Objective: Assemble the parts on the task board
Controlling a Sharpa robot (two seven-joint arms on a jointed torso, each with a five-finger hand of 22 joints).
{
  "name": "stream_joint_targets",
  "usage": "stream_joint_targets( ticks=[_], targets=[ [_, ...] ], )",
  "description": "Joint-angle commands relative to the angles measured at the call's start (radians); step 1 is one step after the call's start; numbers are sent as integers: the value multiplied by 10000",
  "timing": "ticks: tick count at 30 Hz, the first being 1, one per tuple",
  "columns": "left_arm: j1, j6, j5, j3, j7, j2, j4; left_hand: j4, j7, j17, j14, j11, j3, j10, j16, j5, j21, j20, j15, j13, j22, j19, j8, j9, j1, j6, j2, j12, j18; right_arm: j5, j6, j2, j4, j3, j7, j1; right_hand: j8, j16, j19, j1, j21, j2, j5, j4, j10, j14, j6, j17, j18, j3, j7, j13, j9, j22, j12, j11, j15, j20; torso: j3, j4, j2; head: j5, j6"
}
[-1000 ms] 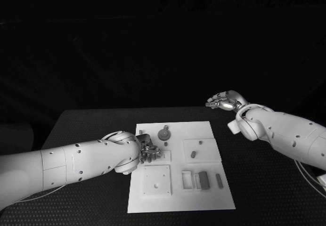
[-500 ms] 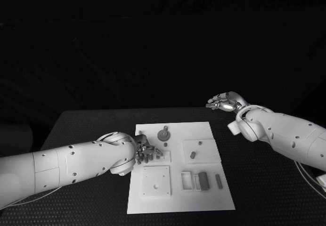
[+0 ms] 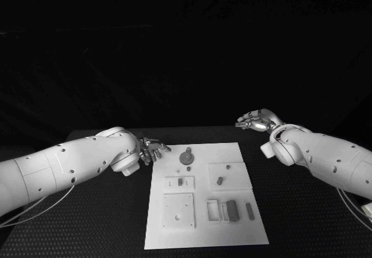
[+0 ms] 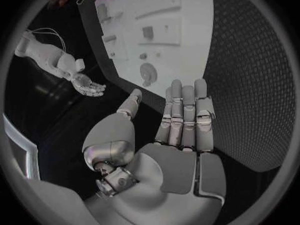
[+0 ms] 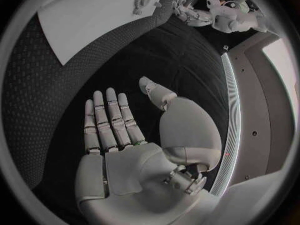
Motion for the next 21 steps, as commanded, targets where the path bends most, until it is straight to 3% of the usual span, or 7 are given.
stream_joint_targets(
  ticks=[1,6,9,16,17,18,21],
  targets=[
    [88,645,-638,-1,234,256,-724,63,54,-46,-43,27,-19,-80,-51,-8,-64,48,26,-29,13,-30,-47,-64,-162,-166,-28,-44,103,15,84,18,-14,2,153,-3,14,-43,-60,94,-43,10,20,11,-64,-84,-96,28,-107,-33,4,-17,-27,26,-56,26,15,-25,9,-21,11,62,61],
    [123,878,-2307,1,337,774,-1880,132,70,-89,8,27,43,-44,-21,-4,-82,69,34,-48,2,25,-34,-131,-205,-237,-9,-14,157,21,84,53,-8,2,155,-3,12,-45,-58,96,-48,10,19,12,-64,-84,-105,35,-107,-34,2,-20,-33,32,-56,26,15,-26,0,-16,19,60,106],
    [115,963,-3059,2,560,1199,-2603,75,76,-134,32,29,193,-31,-9,66,-94,85,36,-73,7,53,-47,-214,-12,-266,128,-2,175,22,98,78,-10,2,161,-12,12,-46,-56,95,-50,10,19,14,-64,-84,-109,38,-107,-34,3,-22,-35,36,-55,27,15,-26,-4,-24,26,125,143],
    [86,1368,-3077,0,805,1718,-3509,40,65,-209,121,7,286,62,56,141,-85,86,29,-111,35,161,-81,-393,102,-275,31,62,195,22,138,139,-21,2,173,-34,8,-51,-52,95,-58,14,19,18,-67,-88,-126,49,-108,-36,9,-28,-45,47,-56,29,16,-27,-12,-41,39,155,170],
    [66,1429,-3077,-1,837,1775,-3604,35,46,-219,174,-14,317,118,97,195,-62,71,8,-110,56,220,-79,-436,140,-225,51,101,204,22,132,139,-21,2,175,-35,8,-52,-52,94,-59,15,18,19,-67,-88,-127,50,-108,-36,11,-29,-46,48,-57,29,16,-27,-13,-45,42,159,172],
    [18,1442,-3064,-3,901,1868,-3736,4,18,-243,264,-48,354,205,185,525,-17,37,-36,-102,107,324,-95,-527,205,-126,83,182,208,22,119,146,-25,2,177,-35,8,-52,-51,93,-60,15,18,20,-67,-89,-128,51,-108,-37,12,-30,-48,50,-57,30,16,-27,-14,-53,44,178,169],
    [-66,1327,-3026,-4,1046,1992,-3885,-64,-11,-251,375,-86,382,319,305,676,57,-13,-98,-71,172,454,-121,-612,342,-54,194,298,210,22,105,152,-24,2,181,-35,9,-54,-51,94,-62,16,18,20,-68,-90,-130,54,-109,-37,14,-31,-49,53,-57,30,16,-28,-6,-53,46,196,184]
  ],
)
